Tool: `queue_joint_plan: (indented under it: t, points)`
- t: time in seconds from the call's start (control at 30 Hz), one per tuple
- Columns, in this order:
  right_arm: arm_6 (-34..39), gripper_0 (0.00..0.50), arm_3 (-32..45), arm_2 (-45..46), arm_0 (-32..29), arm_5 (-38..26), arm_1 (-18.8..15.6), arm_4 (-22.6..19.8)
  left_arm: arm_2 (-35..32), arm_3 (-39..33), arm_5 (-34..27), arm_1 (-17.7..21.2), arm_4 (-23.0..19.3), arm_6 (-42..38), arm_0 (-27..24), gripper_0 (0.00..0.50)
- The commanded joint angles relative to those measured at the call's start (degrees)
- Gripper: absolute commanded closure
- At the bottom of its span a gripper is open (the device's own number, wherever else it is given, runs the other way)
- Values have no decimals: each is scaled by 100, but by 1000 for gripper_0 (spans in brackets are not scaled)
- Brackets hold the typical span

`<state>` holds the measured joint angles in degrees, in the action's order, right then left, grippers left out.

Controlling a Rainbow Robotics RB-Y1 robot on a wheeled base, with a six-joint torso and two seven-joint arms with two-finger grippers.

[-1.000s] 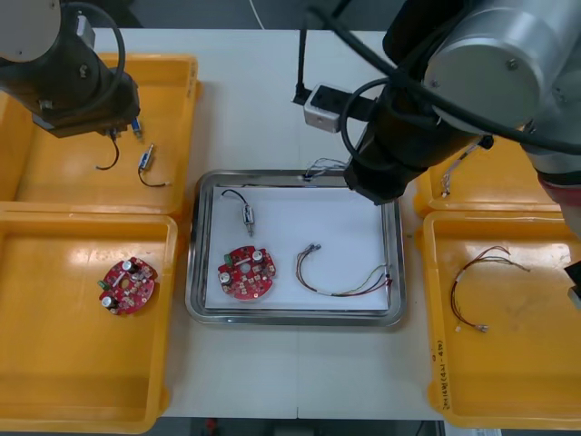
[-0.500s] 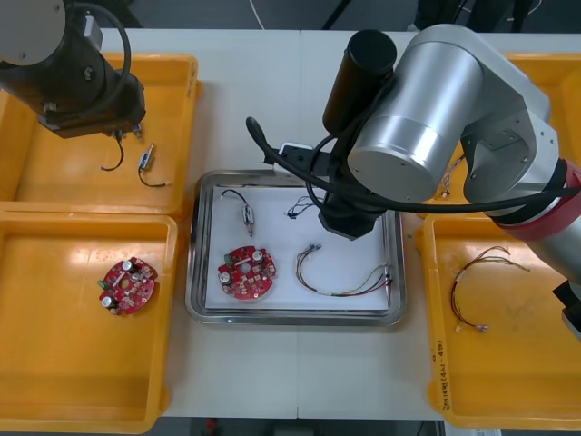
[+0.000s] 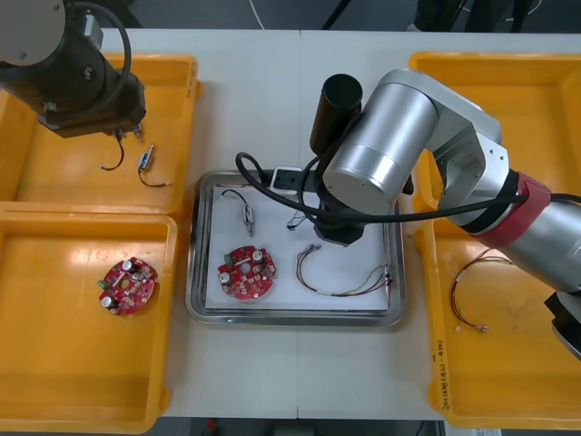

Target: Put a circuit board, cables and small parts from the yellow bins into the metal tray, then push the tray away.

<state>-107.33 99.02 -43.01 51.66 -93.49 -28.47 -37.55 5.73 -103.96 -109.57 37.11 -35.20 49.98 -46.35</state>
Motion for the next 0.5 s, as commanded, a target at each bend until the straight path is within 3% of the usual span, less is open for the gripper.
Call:
queue_joint_plan:
  t: [0.03,0.27,0.5]
  points:
    - [-192,500,-163,-120,248,200,122,73,78,-204,-43,33,-22,214,-5,500]
    - [-236,500,-181,-419,248,209,122,627,78,-257,-43,33,-40,214,-5,498]
    - [-254,500,-269,-481,248,279,122,635,78,-283,-43,33,-57,214,-5,498]
